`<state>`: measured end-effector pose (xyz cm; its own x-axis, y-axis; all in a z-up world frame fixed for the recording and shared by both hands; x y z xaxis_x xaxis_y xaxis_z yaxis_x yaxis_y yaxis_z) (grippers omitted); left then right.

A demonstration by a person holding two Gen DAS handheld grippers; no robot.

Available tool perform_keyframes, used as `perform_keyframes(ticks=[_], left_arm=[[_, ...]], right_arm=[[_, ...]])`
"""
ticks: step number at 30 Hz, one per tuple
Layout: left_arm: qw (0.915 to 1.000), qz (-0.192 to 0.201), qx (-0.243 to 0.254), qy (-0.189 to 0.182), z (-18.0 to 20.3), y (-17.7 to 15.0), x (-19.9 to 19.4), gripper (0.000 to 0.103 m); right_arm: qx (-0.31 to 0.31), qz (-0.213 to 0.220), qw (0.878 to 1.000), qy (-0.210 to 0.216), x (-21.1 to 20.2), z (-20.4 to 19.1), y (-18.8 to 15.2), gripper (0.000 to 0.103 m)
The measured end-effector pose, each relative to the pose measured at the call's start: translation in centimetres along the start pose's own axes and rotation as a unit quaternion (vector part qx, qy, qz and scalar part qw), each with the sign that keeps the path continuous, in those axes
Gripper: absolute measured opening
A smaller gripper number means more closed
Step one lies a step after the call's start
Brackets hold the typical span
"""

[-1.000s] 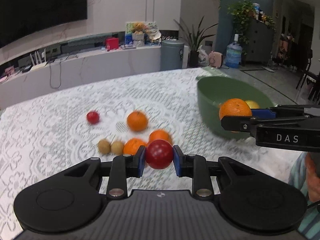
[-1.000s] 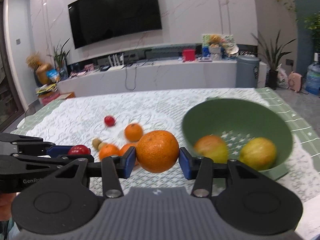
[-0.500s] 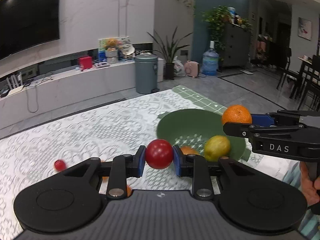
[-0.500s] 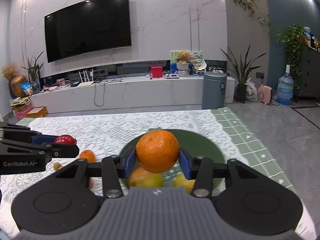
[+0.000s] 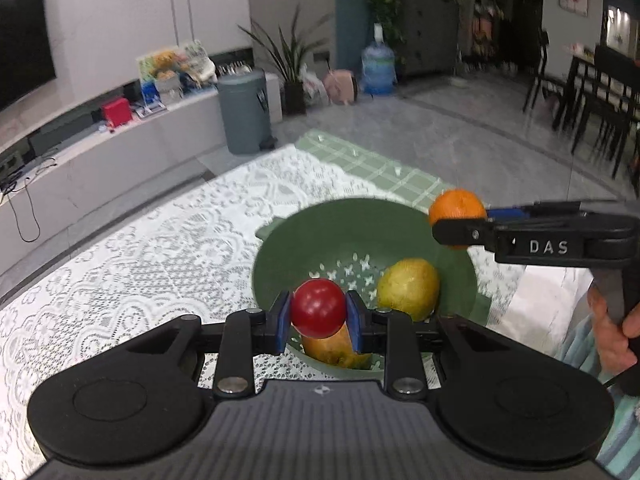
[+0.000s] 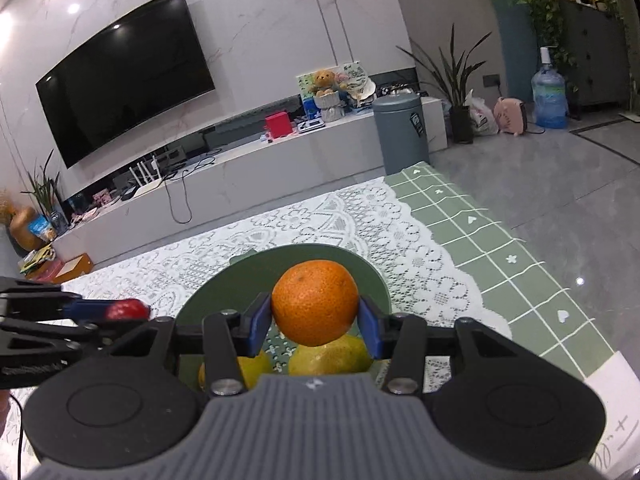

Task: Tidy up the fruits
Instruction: 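Carry the tomato with the left gripper while the right gripper carries the orange to the colander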

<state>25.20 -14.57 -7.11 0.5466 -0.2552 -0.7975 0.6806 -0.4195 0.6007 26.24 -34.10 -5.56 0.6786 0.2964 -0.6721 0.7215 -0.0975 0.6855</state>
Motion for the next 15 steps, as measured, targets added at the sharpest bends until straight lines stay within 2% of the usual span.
perform_keyframes(ticks=[4,8,12,15], left_arm=[[0.9993,-0.032,0.016,0.005,0.0,0.5,2.2,0.032],[0.9985,-0.049,0.023,0.013,-0.6,1.1,3.7,0.032],[0.9967,-0.071,0.037,0.013,-0.8,1.2,5.2,0.032],[0.9954,-0.082,0.047,0.018,-0.8,1.3,5.9,0.032]], right_arm=[[-0.031,-0.02,0.999,0.007,1.5,-0.9,0.0,0.045],[-0.062,-0.056,0.996,0.027,3.0,-2.3,-1.1,0.045],[-0.069,-0.098,0.992,0.04,4.4,-2.7,-2.3,0.045],[-0.064,-0.107,0.991,0.046,4.6,-2.6,-2.6,0.045]])
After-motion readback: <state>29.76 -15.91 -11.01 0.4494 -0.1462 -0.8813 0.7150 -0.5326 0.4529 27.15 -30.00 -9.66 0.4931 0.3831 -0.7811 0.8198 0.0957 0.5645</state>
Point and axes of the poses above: each gripper's, at about its wrist camera, not at the fingertips, and x roughly the way its jaws point, z to its right, y to its top, the point moved 8 cm from there along x, roughly the way its jaws point, and after that the axes turned 9 degrees about -z, right-handed, at the moved point
